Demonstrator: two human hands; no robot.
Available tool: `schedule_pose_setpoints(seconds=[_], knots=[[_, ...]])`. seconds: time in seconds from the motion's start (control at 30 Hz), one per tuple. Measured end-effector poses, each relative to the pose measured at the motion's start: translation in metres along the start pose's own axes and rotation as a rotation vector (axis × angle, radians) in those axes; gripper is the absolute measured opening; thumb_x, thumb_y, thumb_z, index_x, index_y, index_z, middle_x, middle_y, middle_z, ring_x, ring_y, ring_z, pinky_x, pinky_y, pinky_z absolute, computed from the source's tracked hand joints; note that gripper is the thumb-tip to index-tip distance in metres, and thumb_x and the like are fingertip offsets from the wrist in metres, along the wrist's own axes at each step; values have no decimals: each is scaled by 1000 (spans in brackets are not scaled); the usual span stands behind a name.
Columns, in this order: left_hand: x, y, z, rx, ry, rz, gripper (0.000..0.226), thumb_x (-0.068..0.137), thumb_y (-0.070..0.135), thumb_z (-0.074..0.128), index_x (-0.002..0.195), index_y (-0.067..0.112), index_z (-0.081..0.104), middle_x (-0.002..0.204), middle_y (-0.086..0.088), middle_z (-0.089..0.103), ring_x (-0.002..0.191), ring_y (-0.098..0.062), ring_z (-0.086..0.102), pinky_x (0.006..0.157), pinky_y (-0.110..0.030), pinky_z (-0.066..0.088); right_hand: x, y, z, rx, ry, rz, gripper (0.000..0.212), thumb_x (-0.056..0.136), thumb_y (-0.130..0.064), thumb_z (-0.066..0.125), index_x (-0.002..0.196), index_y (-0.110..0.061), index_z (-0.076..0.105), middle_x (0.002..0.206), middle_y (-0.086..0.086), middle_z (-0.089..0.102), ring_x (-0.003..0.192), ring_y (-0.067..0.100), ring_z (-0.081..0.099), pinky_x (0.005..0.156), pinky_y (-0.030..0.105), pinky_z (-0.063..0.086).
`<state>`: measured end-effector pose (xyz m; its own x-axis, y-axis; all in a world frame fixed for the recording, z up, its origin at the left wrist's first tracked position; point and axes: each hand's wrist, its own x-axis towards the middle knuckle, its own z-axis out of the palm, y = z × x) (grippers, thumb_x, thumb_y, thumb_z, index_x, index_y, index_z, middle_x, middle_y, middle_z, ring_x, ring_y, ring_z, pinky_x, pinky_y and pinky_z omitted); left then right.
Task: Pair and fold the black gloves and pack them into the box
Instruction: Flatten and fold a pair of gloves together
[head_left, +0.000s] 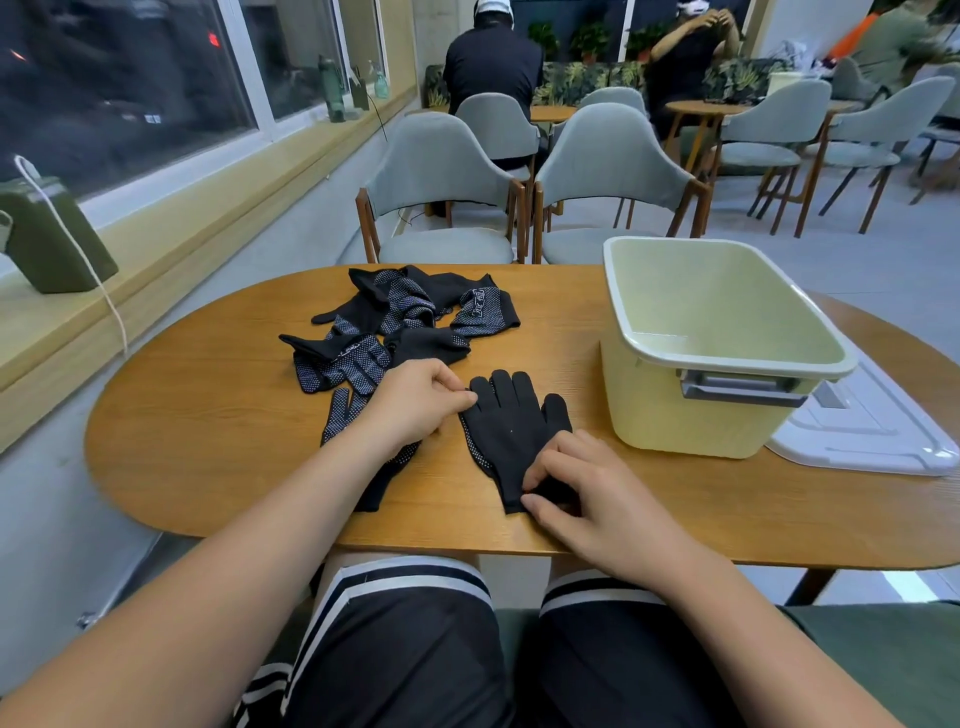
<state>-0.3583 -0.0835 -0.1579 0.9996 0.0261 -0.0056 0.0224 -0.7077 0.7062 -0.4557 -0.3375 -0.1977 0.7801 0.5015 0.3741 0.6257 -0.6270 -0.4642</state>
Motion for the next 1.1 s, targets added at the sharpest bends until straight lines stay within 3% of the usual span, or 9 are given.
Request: schedule_pose_setpoints(seconds=[0.13, 0.23, 0.4, 0.57, 0.77, 0.9, 1.1], knots=[[5, 0, 2, 98, 38, 15, 11, 94, 35, 80, 87, 28, 75, 83, 7, 76, 76, -13, 73, 62, -28, 54, 1, 0, 0, -19, -6, -5, 5, 104, -35, 62, 100, -32, 64, 104, -18, 55, 103, 11, 53, 93, 32, 42], [8, 1, 4, 113, 55, 19, 10, 91, 31, 83, 89, 31, 74, 86, 9, 75, 82, -13, 73, 75, -36, 63, 2, 0, 1, -64, -2, -8, 6, 106, -33, 60, 101, -32, 59, 104, -19, 54, 101, 9, 50, 90, 28, 36], [8, -1, 5, 68, 76, 29, 18, 86, 25, 84, 91, 35, 70, 93, 9, 76, 88, -15, 73, 84, -43, 64, 1, 0, 0, -80, -26, -7, 7, 104, -44, 62, 108, -38, 63, 109, -21, 53, 106, 8, 49, 95, 30, 39], [6, -4, 6, 21, 91, 39, 17, 89, 17, 79, 93, 30, 68, 88, 6, 76, 83, -14, 74, 80, -40, 64, 3, -2, 1, -112, -40, -45, 4, 107, -36, 59, 104, -34, 60, 107, -17, 53, 102, 11, 49, 91, 29, 35], [4, -4, 3, -62, 100, 36, 15, 90, 15, 77, 97, 24, 66, 85, 2, 76, 73, -14, 74, 70, -34, 63, 4, -8, -5, 16, 78, -27, 9, 111, -26, 58, 103, -29, 57, 105, -17, 53, 101, 14, 51, 90, 36, 41], [4, -4, 1, -47, 96, 42, 15, 90, 16, 76, 97, 24, 66, 87, 3, 75, 75, -14, 74, 62, -29, 57, 2, -11, -4, 10, 58, -71, 8, 110, -29, 61, 103, -30, 62, 104, -18, 55, 100, 13, 50, 89, 31, 38], [8, -7, 4, 35, 76, 76, 16, 88, 16, 75, 96, 26, 65, 89, 6, 72, 84, -11, 69, 68, -27, 48, 2, -12, -1, -82, -22, -117, 7, 105, -35, 65, 101, -33, 70, 101, -16, 53, 97, 8, 47, 87, 26, 34]])
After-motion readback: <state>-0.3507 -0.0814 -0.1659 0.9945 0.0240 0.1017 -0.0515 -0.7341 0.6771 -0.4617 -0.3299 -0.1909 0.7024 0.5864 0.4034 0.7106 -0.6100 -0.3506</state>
